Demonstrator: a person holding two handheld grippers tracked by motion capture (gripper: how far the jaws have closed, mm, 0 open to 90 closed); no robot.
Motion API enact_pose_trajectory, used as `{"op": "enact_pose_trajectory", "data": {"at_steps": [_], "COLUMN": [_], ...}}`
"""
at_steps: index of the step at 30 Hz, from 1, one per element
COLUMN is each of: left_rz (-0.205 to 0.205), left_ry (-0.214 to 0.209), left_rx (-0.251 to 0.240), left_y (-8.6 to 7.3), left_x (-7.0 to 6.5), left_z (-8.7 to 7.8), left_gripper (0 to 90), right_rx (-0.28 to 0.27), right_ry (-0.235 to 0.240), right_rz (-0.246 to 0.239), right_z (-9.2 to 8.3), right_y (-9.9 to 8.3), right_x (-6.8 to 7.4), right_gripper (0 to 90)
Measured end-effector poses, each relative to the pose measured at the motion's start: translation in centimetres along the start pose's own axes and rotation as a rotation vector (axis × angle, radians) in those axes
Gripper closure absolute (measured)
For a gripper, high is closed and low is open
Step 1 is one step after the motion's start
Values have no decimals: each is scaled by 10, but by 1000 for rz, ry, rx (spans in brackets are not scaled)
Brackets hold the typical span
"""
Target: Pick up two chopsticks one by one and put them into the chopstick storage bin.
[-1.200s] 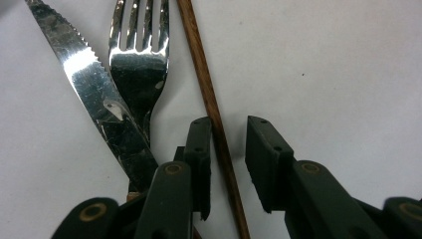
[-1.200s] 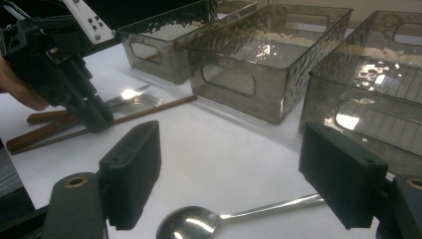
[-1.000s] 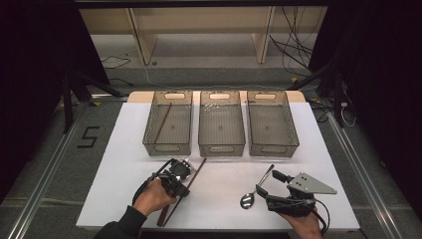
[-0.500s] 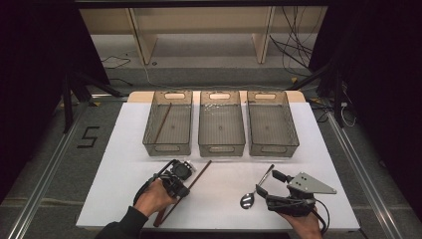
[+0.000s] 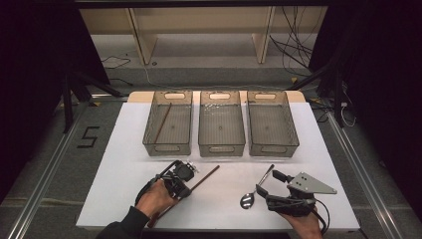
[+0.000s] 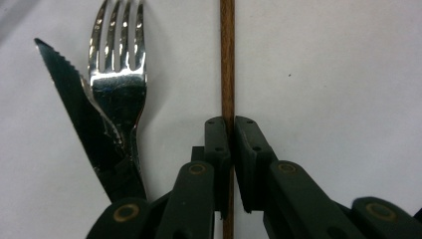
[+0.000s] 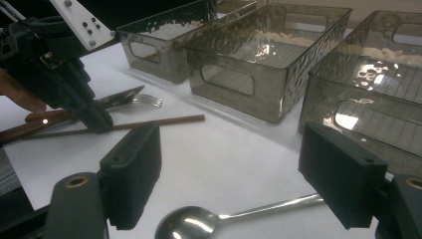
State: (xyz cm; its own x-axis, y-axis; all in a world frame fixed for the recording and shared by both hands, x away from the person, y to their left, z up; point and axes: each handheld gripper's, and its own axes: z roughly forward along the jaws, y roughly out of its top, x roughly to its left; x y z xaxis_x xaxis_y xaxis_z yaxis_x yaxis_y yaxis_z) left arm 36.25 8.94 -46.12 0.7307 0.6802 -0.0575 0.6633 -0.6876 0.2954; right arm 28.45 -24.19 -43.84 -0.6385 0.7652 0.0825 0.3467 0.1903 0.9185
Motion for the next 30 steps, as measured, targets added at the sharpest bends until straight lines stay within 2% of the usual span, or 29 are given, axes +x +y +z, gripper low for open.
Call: {"op": "enact_pose_trajectory", "data": {"at_steps": [1, 6, 10, 16, 23, 28, 30], "left_rz": [15, 30, 25, 41, 44, 37, 37], "left_ry": [-1, -3, -12, -14, -21, -46, -51], "left_rx": [1, -15, -38, -76, -146, -206, -214], "left_y": [0, 1, 1, 3, 8, 12, 13], "left_x": [0, 0, 0, -1, -3, 0, 2], "left_z": [0, -4, -8, -15, -26, -39, -43], "left_gripper": [843, 843, 843, 843, 844, 844, 843], "right_rx": [0, -2, -1, -2, -4, -3, -3], "right_ry": [0, -2, -1, -1, -1, -1, -2], "right_rz": [0, 2, 1, 3, 4, 4, 5], "right_z": [0, 0, 0, 0, 0, 0, 0], "right_y": [0, 0, 0, 0, 0, 0, 0], "right_x": [0, 0, 0, 0, 0, -1, -1], "right_gripper": [255, 255, 255, 255, 255, 255, 255]}}
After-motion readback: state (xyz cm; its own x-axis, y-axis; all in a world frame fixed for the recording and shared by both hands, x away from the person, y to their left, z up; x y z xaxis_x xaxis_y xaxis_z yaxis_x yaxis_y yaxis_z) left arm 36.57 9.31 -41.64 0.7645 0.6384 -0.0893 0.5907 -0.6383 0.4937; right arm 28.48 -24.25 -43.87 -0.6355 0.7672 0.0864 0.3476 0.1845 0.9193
